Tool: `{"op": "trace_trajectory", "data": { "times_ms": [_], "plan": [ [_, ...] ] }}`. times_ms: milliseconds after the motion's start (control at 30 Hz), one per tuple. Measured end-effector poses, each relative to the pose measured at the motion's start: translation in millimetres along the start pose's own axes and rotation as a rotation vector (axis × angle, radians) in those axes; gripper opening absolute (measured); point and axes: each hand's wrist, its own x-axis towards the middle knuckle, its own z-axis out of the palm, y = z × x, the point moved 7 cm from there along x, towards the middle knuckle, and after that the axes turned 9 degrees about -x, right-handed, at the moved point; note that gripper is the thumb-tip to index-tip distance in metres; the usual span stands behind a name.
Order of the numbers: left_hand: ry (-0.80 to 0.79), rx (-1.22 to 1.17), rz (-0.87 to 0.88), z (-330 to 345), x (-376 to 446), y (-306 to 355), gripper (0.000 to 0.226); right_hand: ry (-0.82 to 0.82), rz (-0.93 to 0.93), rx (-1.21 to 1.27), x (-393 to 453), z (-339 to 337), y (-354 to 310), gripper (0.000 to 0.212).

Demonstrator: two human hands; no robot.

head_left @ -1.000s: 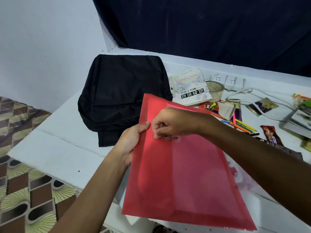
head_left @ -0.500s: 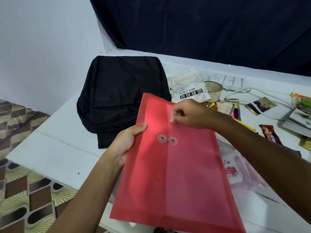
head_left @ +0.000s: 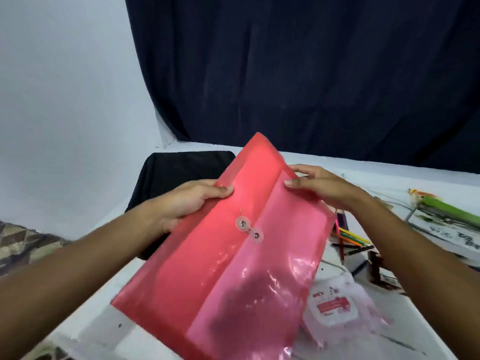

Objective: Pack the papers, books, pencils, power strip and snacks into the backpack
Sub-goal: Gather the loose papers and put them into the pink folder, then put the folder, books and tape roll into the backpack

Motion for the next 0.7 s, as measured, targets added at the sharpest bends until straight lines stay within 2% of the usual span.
{"op": "trace_trajectory", "data": {
  "times_ms": [100,167,300,400,500,567,633,700],
  "plan": [
    [-0.116,0.244,0.023,14,-16,41,0.029,-0.019,-0.050,0.133,-33,-7,-14,0.033],
    [-0.173,0.403,-0.016,17,-20,58,0.030,-0.055,-0.040,0.190,-40,0,-12,0.034],
    [-0.222,0.664,-0.131,11,-15,86,0.018,-0.138,-0.024,0.358,-52,27,-3,0.066],
    [-0.278,0.922,-0.142,24,-23,101,0.013,-0.191,-0.034,0.515,-81,64,0,0.075],
    [-0.275,1.161,-0.036,35,-24,110,0.014,-0.135,-0.055,0.622,-104,105,6,0.080],
    [-0.262,1.343,0.069,39,-19,112,0.019,-0.083,-0.067,0.734,-118,131,7,0.076],
    [-0.234,1.564,0.227,44,-16,112,0.022,0.010,-0.100,0.835,-127,150,3,0.064],
    [-0.188,1.682,0.428,48,-16,112,0.023,0.189,-0.091,0.833,-130,159,0,0.045]
  ]
}}
